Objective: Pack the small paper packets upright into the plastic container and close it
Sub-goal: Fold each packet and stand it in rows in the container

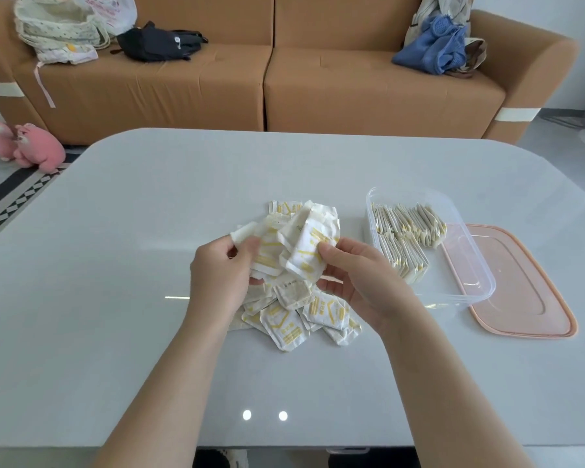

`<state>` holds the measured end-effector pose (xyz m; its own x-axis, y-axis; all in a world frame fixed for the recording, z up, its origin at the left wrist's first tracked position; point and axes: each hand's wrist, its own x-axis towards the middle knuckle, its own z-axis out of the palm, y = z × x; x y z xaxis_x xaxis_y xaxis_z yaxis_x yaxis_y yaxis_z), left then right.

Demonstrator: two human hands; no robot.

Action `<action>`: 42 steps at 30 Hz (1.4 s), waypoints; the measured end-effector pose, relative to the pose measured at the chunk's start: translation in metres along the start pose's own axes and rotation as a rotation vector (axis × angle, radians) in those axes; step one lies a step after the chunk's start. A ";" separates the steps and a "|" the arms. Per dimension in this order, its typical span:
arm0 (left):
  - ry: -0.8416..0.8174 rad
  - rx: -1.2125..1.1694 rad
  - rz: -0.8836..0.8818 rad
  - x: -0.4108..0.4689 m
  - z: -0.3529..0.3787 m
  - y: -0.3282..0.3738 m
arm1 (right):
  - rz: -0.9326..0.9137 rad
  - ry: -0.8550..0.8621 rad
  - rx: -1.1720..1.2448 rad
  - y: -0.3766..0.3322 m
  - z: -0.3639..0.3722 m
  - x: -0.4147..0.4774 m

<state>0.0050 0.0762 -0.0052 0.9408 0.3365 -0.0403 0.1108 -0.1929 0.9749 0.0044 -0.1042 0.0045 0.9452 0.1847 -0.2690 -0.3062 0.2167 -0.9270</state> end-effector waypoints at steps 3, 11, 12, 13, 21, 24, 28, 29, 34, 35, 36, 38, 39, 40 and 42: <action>-0.116 -0.118 0.024 -0.009 0.009 0.006 | 0.017 -0.018 -0.029 0.004 0.004 0.001; -0.286 -0.242 -0.037 -0.012 0.012 0.012 | -0.017 0.054 -0.237 0.008 0.003 0.005; -0.295 -0.240 -0.031 -0.012 0.011 0.011 | -0.002 0.040 -0.196 0.009 0.004 0.005; -0.299 -0.234 -0.022 -0.011 0.011 0.010 | 0.011 0.032 -0.172 0.009 0.004 0.006; -0.343 0.027 0.051 -0.009 0.014 0.001 | -0.017 0.121 -0.362 0.020 0.009 0.011; -0.307 0.246 0.122 -0.006 0.015 -0.004 | -0.063 0.177 -0.455 0.021 0.010 0.014; -0.217 0.253 0.210 -0.004 0.016 -0.004 | -0.180 0.219 -0.489 0.021 0.017 0.016; -0.195 0.259 0.244 -0.003 0.016 -0.003 | -0.209 0.230 -0.534 0.022 0.018 0.017; -0.112 0.399 0.352 0.001 0.021 -0.006 | -0.324 0.338 -0.827 0.023 0.017 0.021; -0.099 0.398 0.351 0.002 0.022 -0.007 | -0.322 0.333 -0.801 0.023 0.016 0.021; -0.091 0.394 0.348 0.003 0.022 -0.007 | -0.315 0.328 -0.769 0.023 0.016 0.022; -0.096 0.396 0.325 0.005 0.023 -0.009 | -0.293 0.306 -0.714 0.024 0.014 0.023; -0.109 0.397 0.310 0.006 0.023 -0.010 | -0.279 0.284 -0.697 0.024 0.014 0.023; -0.128 0.395 0.294 0.006 0.023 -0.011 | -0.263 0.261 -0.687 0.025 0.014 0.023; -0.175 0.386 0.275 0.005 0.023 -0.011 | -0.224 0.225 -0.679 0.026 0.014 0.024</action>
<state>0.0161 0.0586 -0.0213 0.9878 0.0726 0.1380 -0.0689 -0.5908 0.8039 0.0172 -0.0804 -0.0223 0.9994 -0.0105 -0.0342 -0.0354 -0.4269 -0.9036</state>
